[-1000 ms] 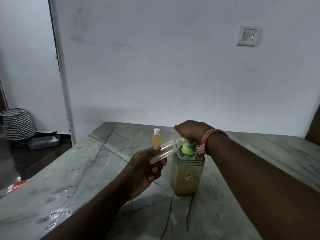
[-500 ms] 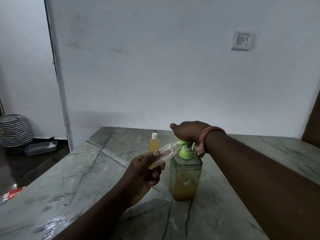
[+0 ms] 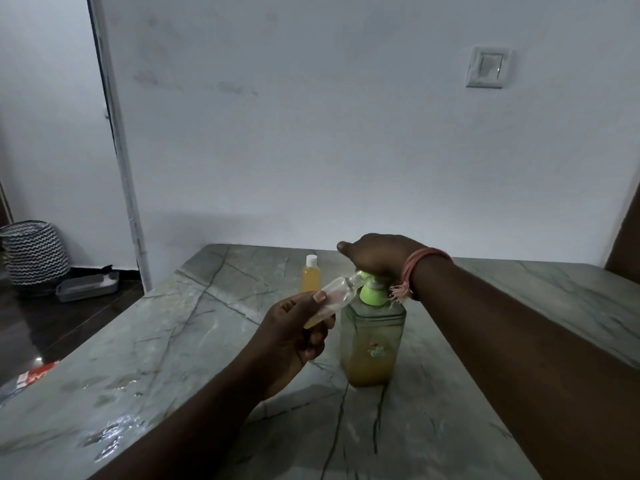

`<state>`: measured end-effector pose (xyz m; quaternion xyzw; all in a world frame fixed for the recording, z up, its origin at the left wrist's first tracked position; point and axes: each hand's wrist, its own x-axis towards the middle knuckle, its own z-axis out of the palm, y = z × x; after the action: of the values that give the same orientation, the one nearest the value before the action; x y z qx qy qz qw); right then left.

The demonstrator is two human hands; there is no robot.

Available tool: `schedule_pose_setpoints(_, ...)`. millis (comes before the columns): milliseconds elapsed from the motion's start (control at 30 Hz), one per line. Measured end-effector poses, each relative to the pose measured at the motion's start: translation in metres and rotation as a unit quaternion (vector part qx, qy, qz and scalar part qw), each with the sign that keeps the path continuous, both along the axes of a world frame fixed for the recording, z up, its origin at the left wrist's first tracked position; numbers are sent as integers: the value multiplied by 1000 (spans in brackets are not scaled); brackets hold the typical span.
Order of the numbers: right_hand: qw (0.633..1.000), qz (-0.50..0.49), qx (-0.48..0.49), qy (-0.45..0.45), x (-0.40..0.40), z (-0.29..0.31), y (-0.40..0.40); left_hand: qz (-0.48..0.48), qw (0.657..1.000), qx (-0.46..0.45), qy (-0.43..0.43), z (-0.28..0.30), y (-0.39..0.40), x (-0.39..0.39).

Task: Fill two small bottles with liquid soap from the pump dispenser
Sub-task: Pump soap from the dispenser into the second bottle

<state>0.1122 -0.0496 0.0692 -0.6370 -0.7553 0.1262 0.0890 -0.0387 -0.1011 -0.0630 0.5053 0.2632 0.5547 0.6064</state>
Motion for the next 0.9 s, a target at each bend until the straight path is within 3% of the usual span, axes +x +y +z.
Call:
schedule_pose_setpoints(133,1000,7,0,29,0,-6,0,10,1000,8,3,-1,2,0)
schedule_pose_setpoints(333,1000,17,-18,4,2,-1,4,0,1000,-8,-8,2,-3,2)
schedule_pose_setpoints(467,998,0,0,57,7,-13,12,-14,1000,-8,-7,0,-3,3)
schedule_pose_setpoints(633,998,14,-10,60,8,-11,7,-95,991,-58,-73,3,-6,-6)
schedule_pose_setpoints(767,999,18,-17,48,9,0,7,-97,990,-57,-84,5,-10,-8)
schedule_pose_setpoints(900,995,-24,0,96,7,0,16,-101,993,-28,-62,3,-7,-9)
